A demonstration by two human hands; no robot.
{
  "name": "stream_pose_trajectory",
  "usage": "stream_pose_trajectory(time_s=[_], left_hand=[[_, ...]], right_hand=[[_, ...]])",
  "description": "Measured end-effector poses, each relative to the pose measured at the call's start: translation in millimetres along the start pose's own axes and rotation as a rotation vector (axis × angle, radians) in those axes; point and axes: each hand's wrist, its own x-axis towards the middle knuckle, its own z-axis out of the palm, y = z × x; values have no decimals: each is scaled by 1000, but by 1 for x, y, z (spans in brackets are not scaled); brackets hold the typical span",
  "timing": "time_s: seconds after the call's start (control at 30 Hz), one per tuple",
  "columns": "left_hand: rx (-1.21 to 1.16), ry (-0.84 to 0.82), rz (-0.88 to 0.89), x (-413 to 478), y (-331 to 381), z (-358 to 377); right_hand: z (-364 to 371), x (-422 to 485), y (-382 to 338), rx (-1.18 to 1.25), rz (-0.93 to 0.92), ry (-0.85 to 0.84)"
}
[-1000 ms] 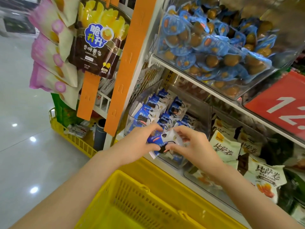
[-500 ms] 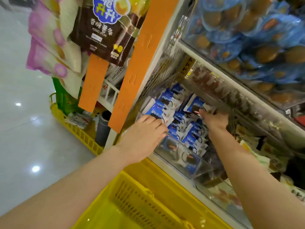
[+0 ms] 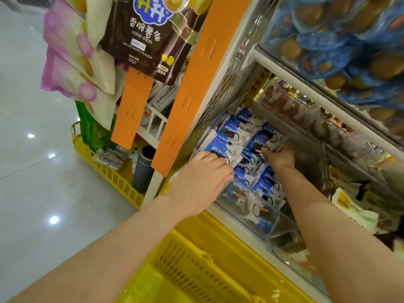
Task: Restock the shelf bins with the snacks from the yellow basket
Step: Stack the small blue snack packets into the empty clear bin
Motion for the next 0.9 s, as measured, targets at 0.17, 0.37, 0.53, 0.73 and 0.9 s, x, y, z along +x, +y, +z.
stream_pose_trajectory(time_s=[0.17,0.37,0.53,0.73,0.9], left_hand=[[11,-3,-2,-1,0,0],[4,-44,-56,-2,6,-6],[161,-124,-67,-17,22,-10],[91,-4,-152,-82,53,8],[14,-123,-466,-161,44,49]], right_hand=[[-18,-24,-10,-255,-173,-27],[-44,-122,24,-127,-599,-61],[-59,-177,83,-484,-856,-73],[-55,-214,158,-264,-1007,26],[-20,-229,248,-249,-972,-286]])
